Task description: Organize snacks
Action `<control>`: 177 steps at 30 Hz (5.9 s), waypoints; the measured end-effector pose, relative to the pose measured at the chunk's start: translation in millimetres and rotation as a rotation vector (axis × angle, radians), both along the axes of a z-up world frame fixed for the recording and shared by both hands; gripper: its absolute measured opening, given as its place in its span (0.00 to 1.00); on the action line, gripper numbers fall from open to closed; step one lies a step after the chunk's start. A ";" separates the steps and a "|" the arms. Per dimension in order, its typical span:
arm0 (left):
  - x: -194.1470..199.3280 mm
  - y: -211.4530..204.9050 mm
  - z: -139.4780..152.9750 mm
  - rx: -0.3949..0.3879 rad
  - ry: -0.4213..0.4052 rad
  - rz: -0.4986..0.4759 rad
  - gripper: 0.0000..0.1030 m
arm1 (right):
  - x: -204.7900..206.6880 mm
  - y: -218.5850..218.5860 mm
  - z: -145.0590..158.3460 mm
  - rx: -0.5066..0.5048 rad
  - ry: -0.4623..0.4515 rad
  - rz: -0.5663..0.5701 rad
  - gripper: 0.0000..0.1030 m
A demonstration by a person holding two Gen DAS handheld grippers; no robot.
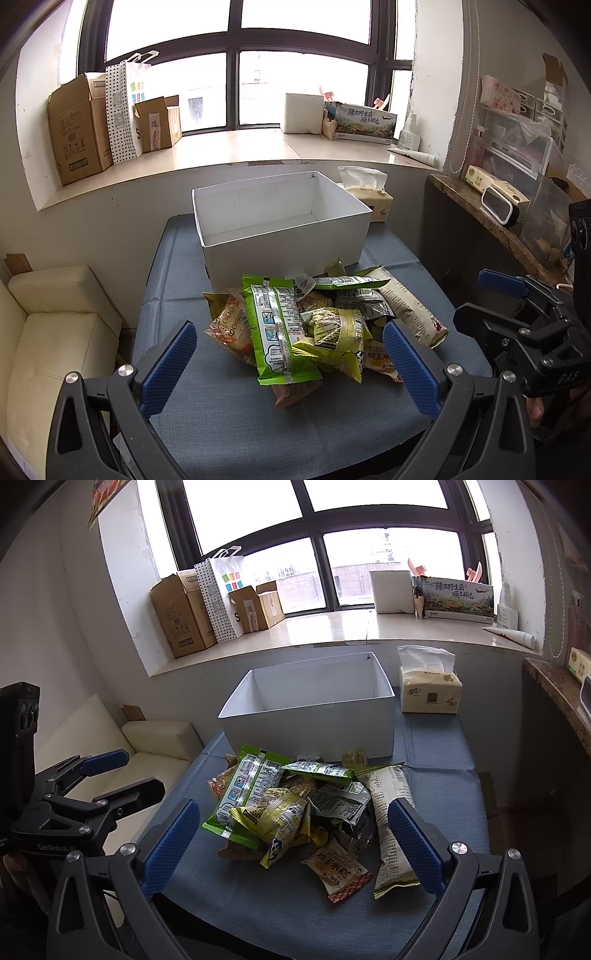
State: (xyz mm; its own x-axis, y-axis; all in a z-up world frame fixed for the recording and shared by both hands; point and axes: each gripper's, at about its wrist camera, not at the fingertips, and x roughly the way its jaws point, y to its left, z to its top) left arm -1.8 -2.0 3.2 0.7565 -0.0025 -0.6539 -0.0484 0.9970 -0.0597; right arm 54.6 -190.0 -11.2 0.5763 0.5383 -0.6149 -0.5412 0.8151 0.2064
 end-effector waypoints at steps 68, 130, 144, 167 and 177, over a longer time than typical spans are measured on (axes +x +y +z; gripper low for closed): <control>1.4 9.3 -13.6 -0.010 0.023 0.020 1.00 | 78.3 45.7 -46.9 -0.078 0.097 -0.045 1.00; 99.4 32.1 -65.9 -0.035 0.157 0.100 0.15 | 42.2 -19.5 -3.5 0.142 -0.013 -0.141 0.70; 113.1 64.3 6.4 -0.081 0.032 0.093 0.15 | 74.0 14.0 23.3 0.160 -0.050 -0.051 0.70; 266.1 122.5 -38.4 -0.032 0.123 0.190 1.00 | 271.2 105.8 -3.0 -0.108 -0.029 -0.048 1.00; 223.1 110.8 -23.1 -0.135 0.042 0.099 1.00 | 236.1 80.3 11.0 -0.065 0.006 -0.010 1.00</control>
